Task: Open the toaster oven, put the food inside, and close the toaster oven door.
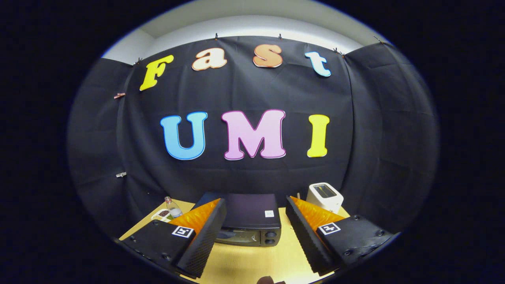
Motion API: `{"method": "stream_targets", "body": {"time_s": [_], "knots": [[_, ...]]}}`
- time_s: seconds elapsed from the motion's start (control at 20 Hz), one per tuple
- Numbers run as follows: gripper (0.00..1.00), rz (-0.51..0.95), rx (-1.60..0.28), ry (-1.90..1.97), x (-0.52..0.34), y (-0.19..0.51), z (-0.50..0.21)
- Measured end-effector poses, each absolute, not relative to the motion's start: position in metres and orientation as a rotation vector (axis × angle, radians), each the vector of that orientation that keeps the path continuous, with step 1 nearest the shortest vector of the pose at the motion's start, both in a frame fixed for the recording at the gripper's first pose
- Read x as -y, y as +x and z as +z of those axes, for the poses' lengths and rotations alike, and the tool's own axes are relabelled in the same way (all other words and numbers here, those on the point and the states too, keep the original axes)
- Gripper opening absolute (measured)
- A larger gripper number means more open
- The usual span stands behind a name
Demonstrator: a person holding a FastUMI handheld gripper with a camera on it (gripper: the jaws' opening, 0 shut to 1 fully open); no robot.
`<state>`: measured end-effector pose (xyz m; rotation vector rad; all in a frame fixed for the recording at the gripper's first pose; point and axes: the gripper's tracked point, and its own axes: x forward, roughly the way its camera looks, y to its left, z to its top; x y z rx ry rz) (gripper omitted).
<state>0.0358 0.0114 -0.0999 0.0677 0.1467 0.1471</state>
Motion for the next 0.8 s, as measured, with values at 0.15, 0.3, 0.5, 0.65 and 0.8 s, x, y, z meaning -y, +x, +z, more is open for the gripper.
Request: {"method": "stream_targets", "body": {"time_s": [0.15, 0.3, 0.5, 0.65, 0.8], "knots": [[0.98, 0.147, -0.113, 0.050, 0.020, 0.028, -0.067], [0.98, 0.134, -0.060, 0.006, 0.054, 0.020, -0.033], [0.98, 0.096, -0.049, 0.006, 0.094, 0.005, -0.010], [0.98, 0.077, -0.054, 0.053, 0.116, -0.004, -0.003], [0.98, 0.062, -0.043, 0.042, 0.134, -0.002, 0.002]]}}
